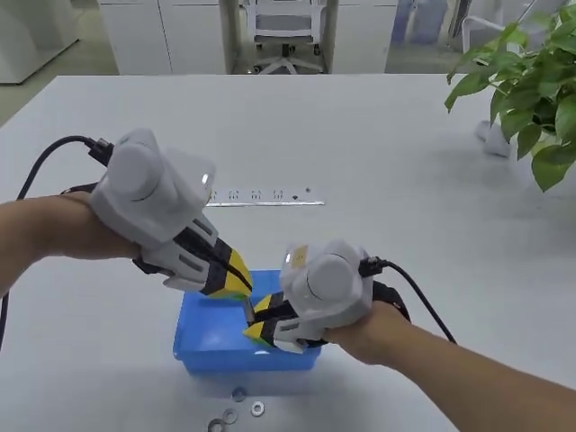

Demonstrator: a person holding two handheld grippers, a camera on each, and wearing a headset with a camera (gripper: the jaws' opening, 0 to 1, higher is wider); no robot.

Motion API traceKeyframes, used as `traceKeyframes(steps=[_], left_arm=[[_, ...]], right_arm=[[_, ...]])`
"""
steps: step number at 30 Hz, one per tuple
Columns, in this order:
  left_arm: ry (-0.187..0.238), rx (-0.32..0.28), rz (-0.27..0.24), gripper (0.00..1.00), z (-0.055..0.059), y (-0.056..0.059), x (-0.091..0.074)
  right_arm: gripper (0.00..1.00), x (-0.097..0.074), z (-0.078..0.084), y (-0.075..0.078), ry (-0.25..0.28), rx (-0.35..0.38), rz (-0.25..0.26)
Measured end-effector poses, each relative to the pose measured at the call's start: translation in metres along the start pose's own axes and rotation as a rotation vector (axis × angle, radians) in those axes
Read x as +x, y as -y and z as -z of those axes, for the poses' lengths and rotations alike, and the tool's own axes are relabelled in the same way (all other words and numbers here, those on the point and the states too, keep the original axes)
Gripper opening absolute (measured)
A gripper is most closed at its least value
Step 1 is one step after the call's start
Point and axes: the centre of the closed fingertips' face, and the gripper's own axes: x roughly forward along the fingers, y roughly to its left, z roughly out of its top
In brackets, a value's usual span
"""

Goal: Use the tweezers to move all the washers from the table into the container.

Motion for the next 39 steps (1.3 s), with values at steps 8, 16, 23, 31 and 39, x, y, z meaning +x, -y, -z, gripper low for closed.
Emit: traceKeyframes(steps=[8,16,23,31,39], left_arm=[[-0.004,0.002,0.002,0.05,0.001,0.0,0.001],[-0.003,0.005,-0.003,0.05,-0.003,0.003,-0.004],[-0.004,0.013,-0.009,0.05,-0.01,0.008,-0.011],[-0.007,0.026,-0.022,0.05,-0.02,0.015,-0.023],[-0.007,0.042,-0.034,0.05,-0.033,0.025,-0.032]], right_arm=[[0.11,0.001,0.001,0.001,-0.003,0.002,0.0],[0.11,-0.004,-0.004,-0.002,0.002,-0.008,0.006],[0.11,-0.01,-0.011,-0.006,0.006,-0.017,0.013],[0.11,-0.021,-0.023,-0.011,0.02,-0.027,0.026],[0.12,-0.035,-0.032,-0.019,0.021,-0.049,0.038]])
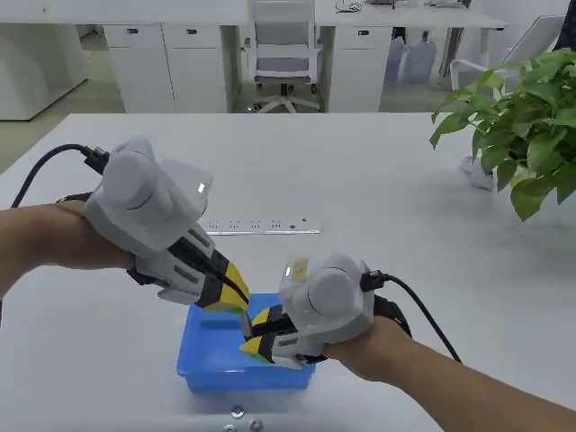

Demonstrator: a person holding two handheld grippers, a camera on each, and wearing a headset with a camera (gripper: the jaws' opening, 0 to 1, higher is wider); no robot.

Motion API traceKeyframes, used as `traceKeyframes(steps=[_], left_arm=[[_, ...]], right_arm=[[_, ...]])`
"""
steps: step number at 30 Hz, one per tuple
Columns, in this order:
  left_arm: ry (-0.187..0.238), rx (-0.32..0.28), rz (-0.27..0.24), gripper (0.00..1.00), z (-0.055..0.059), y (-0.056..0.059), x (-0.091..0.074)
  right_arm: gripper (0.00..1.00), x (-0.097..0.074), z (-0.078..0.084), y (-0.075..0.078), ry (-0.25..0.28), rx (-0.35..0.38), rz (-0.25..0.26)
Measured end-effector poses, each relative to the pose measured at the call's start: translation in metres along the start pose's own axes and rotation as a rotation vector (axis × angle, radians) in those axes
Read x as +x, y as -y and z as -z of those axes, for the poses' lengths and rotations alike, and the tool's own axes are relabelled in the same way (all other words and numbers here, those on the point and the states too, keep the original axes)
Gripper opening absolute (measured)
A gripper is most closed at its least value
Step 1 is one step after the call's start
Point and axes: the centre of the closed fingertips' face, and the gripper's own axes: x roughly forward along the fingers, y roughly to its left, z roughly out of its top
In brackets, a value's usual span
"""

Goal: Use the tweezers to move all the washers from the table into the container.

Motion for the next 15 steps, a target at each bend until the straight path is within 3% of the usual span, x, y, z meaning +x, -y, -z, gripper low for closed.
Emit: traceKeyframes(steps=[8,15], left_arm=[[-0.006,0.02,-0.012,0.05,-0.01,0.015,-0.009],[-0.019,0.021,-0.016,0.05,-0.01,0.03,-0.013]], right_arm=[[0.12,-0.012,-0.009,-0.012,-0.001,-0.025,0.008],[0.12,-0.012,-0.013,-0.029,-0.001,-0.036,-0.004]])
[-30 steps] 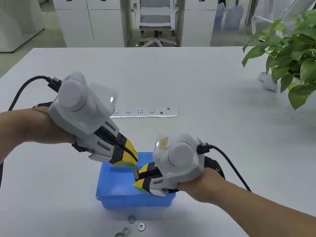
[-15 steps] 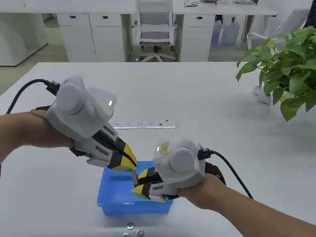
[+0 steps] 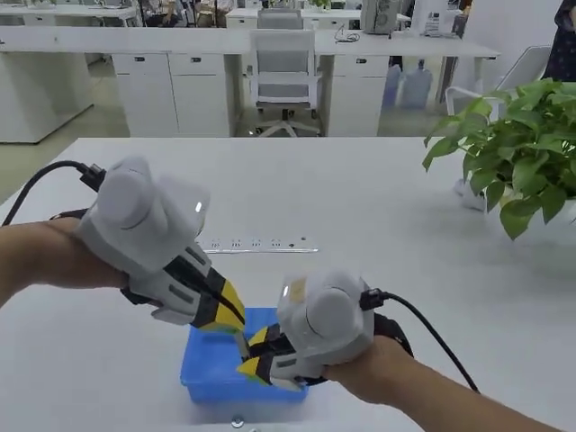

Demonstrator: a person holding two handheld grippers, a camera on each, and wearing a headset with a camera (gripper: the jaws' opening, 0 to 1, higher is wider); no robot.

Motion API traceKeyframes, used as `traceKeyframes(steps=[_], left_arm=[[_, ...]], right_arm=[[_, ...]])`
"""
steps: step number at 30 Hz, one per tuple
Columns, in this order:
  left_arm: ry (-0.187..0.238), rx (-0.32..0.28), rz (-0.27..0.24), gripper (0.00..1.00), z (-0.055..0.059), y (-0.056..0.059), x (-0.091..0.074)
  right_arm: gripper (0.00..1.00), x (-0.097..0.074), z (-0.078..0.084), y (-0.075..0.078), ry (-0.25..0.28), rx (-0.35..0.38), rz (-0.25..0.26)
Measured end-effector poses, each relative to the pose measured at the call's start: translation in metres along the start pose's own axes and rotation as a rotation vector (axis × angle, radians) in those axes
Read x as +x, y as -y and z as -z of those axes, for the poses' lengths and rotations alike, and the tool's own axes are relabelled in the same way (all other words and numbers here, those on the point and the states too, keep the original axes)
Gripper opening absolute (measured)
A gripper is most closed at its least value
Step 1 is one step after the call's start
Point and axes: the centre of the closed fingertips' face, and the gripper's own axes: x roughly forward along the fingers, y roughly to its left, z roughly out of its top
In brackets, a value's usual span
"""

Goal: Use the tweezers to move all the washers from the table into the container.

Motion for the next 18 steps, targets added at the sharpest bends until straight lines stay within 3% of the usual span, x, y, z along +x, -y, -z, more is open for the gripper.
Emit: traceKeyframes(steps=[18], left_arm=[[-0.026,-0.047,0.013,0.05,0.023,0.039,0.005]], right_arm=[[0.12,0.019,0.008,-0.045,-0.02,0.0,-0.07]])
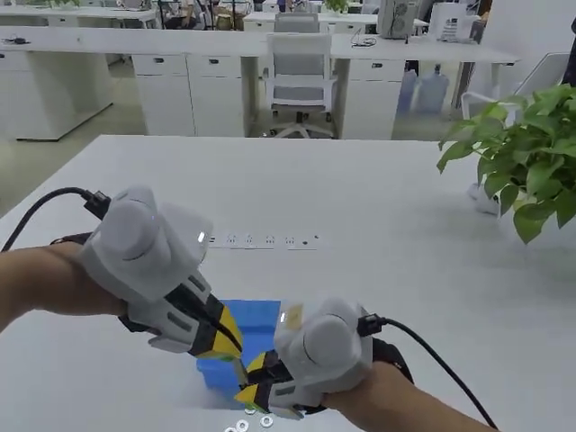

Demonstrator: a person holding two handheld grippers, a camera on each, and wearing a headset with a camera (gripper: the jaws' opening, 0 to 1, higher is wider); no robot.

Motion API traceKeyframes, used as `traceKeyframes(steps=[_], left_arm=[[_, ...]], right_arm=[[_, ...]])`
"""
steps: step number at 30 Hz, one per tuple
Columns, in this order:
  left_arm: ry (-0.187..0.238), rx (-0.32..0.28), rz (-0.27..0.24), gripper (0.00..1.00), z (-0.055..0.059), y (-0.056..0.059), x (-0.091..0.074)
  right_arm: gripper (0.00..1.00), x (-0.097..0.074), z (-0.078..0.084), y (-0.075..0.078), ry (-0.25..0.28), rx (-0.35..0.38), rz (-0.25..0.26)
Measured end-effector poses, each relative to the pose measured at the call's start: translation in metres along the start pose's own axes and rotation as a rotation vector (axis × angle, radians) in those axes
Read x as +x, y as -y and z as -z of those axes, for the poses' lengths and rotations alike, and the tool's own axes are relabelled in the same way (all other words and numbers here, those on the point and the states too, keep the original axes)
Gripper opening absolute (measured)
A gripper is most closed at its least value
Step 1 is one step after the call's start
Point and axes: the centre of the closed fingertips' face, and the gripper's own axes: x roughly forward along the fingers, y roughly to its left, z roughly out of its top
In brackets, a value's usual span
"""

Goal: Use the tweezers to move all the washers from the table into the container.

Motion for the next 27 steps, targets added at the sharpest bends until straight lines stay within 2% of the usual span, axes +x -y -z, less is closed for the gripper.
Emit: traceKeyframes(steps=[17,27], left_arm=[[-0.027,-0.035,0.021,0.05,0.02,0.02,0.011],[-0.041,-0.046,0.033,0.05,0.028,0.022,0.018]], right_arm=[[0.12,0.021,0.01,-0.021,-0.007,0.005,-0.044],[0.12,0.028,0.017,-0.026,-0.012,0.007,-0.059]])
